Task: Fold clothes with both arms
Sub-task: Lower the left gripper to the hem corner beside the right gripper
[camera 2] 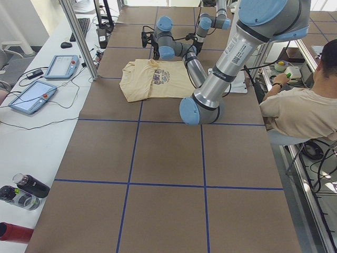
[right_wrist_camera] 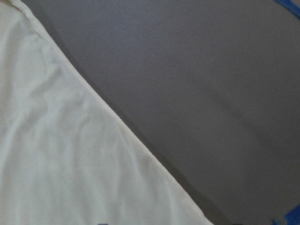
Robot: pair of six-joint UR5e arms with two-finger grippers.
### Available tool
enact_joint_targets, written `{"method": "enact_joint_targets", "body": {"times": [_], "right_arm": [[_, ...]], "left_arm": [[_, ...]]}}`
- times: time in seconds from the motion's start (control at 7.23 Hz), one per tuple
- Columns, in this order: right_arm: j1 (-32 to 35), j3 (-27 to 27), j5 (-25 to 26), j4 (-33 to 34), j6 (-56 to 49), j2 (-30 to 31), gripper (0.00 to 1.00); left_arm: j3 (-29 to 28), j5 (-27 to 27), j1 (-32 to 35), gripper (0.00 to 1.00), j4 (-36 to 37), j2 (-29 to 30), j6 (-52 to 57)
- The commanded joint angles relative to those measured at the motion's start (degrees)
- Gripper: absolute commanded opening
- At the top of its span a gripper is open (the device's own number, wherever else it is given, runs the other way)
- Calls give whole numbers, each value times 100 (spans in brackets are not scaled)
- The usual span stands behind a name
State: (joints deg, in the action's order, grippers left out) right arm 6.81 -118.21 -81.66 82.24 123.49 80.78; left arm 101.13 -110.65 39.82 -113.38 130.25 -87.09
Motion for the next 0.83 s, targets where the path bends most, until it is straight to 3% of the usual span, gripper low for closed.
{"method": "enact_joint_targets", "body": {"times": [0.0,0.55,0.69], "right_arm": [[-127,17,1,20,9,26,87],[-154,132,-34,20,9,34,77],[-154,105,-34,20,9,34,64]], "left_arm": [[12,0,0,93,0,0,-1],[12,0,-9,93,0,9,-10],[12,0,-9,93,0,0,-10]]}}
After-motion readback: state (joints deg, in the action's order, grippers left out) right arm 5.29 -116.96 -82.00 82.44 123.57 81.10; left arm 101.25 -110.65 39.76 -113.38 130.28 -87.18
